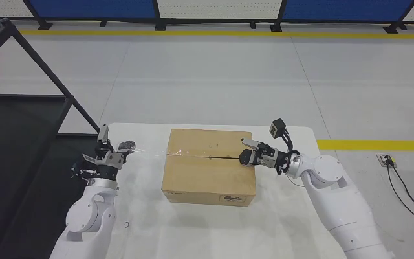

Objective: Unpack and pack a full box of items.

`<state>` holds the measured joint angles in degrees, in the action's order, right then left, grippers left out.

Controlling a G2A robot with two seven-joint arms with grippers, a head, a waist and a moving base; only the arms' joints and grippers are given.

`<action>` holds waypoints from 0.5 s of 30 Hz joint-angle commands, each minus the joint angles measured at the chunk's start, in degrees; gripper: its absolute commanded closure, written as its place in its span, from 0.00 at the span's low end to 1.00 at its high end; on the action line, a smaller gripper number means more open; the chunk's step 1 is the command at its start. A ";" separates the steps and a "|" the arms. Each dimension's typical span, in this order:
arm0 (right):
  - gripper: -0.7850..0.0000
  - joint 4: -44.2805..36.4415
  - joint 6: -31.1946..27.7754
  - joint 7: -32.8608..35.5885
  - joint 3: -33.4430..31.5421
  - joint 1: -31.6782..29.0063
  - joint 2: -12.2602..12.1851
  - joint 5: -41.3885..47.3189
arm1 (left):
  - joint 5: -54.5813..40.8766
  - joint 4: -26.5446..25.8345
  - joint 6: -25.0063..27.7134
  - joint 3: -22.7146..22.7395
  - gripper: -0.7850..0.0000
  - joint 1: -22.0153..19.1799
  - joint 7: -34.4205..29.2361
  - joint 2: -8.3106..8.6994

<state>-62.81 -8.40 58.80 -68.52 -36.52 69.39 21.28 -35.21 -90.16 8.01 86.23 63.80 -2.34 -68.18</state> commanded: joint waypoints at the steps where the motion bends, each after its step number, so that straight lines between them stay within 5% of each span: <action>1: 0.00 0.00 0.00 0.00 0.00 0.00 0.00 0.00 | 0.26 -0.77 0.13 0.37 0.00 0.14 0.08 -0.04; 15: 0.00 0.00 0.00 0.00 0.00 0.00 0.00 0.00 | 2.80 -4.77 0.27 2.06 0.00 -0.04 -1.17 -0.25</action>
<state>-62.81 -8.40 58.80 -68.52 -36.52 69.39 21.28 -32.88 -94.58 8.31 88.30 63.83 -3.33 -68.42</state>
